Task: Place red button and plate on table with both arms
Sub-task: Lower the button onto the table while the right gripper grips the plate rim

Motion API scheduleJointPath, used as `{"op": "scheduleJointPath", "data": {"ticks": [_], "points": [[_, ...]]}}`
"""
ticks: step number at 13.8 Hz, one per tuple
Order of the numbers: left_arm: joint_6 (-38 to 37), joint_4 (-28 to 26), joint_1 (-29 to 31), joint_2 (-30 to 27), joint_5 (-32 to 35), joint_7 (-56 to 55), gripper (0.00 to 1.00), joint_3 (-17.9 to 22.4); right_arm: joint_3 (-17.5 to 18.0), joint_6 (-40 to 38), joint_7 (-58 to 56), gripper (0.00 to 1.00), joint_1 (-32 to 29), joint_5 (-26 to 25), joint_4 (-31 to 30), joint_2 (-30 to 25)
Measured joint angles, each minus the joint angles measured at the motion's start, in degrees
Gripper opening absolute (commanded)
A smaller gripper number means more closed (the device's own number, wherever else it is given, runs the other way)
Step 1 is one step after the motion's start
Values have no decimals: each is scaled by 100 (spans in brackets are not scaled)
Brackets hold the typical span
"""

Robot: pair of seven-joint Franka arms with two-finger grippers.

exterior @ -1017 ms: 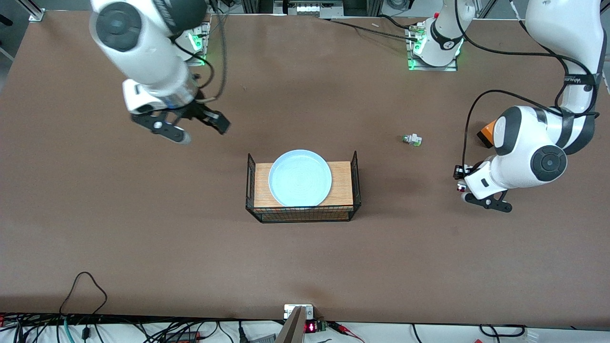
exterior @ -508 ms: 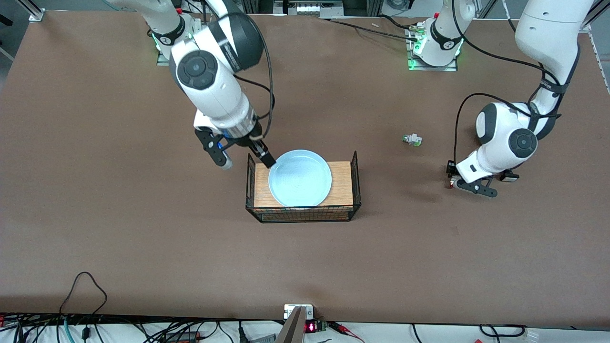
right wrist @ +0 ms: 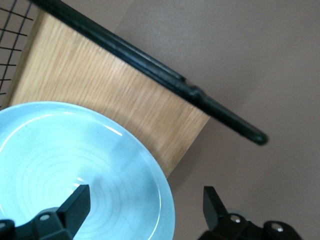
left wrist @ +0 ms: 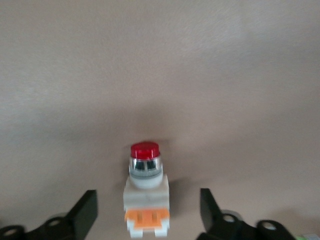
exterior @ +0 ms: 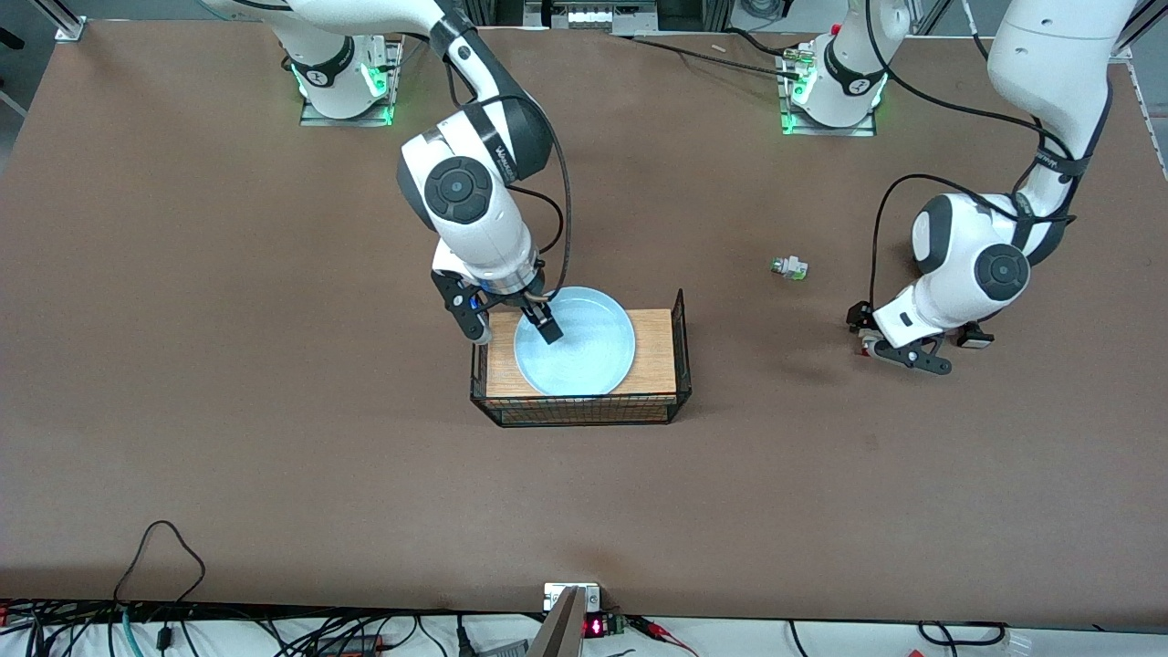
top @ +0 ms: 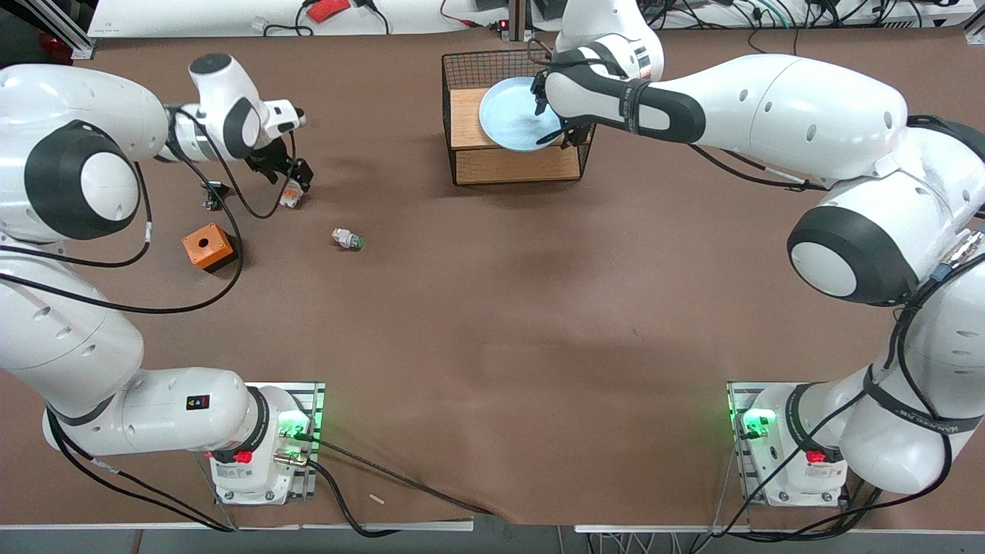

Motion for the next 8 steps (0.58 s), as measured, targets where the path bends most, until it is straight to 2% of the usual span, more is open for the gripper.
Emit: {"op": "scheduleJointPath", "data": {"ticks": [1, 2, 3, 5, 8], "points": [[-826, 386, 0, -135, -1, -3, 100, -24, 0, 0, 0, 29, 20, 0, 0, 9], [-1699, 852, 0, -254, -1, -4, 100, -46, 0, 0, 2, 16, 36, 0, 1, 8], [-2508, 1339, 0, -341, -2, -5, 100, -76, -2, 0, 3, 9, 39, 0, 1, 8], [-3857, 2313, 0, -424, -3, -158, 100, -246, -10, -14, 3, 1, 41, 0, -4, 10], [-5223, 3551, -7, -473, 0, -789, 100, -581, -7, -16, -27, 0, 65, 1, 6, 3]]}}
